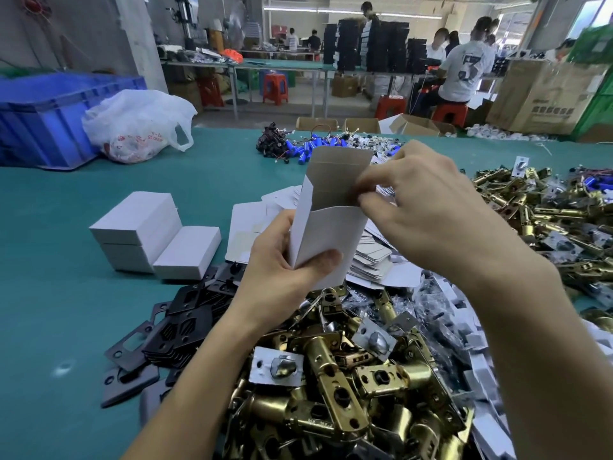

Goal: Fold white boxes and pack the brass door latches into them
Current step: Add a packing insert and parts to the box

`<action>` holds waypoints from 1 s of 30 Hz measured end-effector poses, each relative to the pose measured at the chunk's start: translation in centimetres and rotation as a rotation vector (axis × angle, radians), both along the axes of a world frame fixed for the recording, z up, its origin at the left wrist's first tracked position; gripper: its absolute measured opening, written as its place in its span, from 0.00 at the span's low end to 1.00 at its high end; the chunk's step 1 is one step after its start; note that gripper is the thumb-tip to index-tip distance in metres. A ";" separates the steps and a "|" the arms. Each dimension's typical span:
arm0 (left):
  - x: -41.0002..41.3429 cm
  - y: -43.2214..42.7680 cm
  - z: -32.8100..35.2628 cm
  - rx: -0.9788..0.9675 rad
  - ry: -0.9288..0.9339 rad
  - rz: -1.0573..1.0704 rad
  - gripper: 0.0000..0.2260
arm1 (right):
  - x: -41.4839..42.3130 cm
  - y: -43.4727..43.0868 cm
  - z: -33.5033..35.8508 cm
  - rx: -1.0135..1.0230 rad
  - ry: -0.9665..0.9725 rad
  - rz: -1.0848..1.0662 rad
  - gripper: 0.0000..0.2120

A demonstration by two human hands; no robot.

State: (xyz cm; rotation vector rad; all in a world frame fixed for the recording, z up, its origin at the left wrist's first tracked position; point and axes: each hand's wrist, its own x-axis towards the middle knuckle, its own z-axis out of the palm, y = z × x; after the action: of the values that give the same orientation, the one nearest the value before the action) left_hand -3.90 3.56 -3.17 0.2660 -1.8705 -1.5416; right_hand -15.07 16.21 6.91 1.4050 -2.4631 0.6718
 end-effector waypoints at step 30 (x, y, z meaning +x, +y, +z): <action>2.6 -3.1 2.9 0.009 0.273 0.237 0.13 | -1.3 -10.0 -10.1 0.546 0.146 0.304 0.14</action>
State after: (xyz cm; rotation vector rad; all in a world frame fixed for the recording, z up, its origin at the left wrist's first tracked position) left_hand -1.25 0.43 -0.23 0.2576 -1.5603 -1.3518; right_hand -16.41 6.20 -3.19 1.9633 -2.4385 -0.0797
